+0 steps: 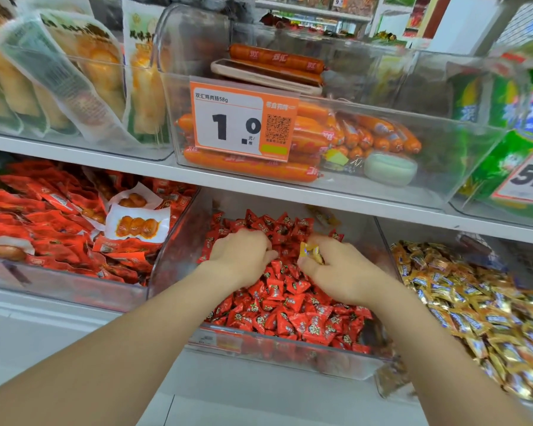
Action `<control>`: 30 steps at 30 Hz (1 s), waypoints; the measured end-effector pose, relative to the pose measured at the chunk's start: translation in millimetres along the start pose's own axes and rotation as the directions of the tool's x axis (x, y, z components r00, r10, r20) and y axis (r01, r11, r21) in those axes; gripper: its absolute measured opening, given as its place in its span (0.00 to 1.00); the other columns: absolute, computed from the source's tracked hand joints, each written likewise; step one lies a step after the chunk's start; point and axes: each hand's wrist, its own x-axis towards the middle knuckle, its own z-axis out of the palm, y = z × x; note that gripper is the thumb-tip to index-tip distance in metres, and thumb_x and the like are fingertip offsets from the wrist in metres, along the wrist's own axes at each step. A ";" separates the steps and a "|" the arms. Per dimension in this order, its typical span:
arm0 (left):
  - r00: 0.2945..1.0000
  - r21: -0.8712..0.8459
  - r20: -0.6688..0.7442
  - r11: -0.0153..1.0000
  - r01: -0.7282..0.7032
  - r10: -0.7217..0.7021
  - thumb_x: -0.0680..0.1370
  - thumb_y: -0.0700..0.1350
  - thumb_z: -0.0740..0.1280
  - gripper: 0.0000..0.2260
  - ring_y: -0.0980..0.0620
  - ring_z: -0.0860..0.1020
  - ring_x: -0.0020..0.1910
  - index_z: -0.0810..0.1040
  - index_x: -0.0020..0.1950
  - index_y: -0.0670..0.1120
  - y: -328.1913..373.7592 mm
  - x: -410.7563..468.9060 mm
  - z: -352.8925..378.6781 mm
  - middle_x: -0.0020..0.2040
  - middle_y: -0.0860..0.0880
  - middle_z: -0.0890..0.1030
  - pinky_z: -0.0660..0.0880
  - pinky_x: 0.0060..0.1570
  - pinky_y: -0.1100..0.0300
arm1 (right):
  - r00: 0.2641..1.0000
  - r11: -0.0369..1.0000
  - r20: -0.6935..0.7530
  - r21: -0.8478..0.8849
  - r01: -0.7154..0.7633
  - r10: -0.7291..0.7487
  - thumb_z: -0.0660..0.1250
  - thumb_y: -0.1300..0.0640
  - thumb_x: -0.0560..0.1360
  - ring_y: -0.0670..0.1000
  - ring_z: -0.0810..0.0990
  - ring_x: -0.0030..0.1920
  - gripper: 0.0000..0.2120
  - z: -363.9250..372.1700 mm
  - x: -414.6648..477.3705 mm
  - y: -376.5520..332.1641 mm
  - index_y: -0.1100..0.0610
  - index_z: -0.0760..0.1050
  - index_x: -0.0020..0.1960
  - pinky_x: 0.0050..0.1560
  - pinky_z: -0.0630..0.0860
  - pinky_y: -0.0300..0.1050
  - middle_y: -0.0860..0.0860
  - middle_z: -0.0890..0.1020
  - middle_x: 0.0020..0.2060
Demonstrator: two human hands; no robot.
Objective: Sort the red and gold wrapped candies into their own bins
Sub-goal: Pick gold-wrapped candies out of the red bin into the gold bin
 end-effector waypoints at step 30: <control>0.996 -0.480 0.088 0.877 0.036 0.007 0.73 0.55 0.74 0.04 0.50 0.80 0.36 0.86 0.44 0.57 -17.2 -22.3 -39.1 0.38 0.53 0.85 0.79 0.41 0.55 | 0.966 0.665 0.103 0.708 -0.239 0.237 0.64 0.59 0.75 0.50 0.65 0.28 0.03 -2.4 -14.1 -30.4 0.57 0.75 0.44 0.26 0.59 0.39 0.53 0.77 0.34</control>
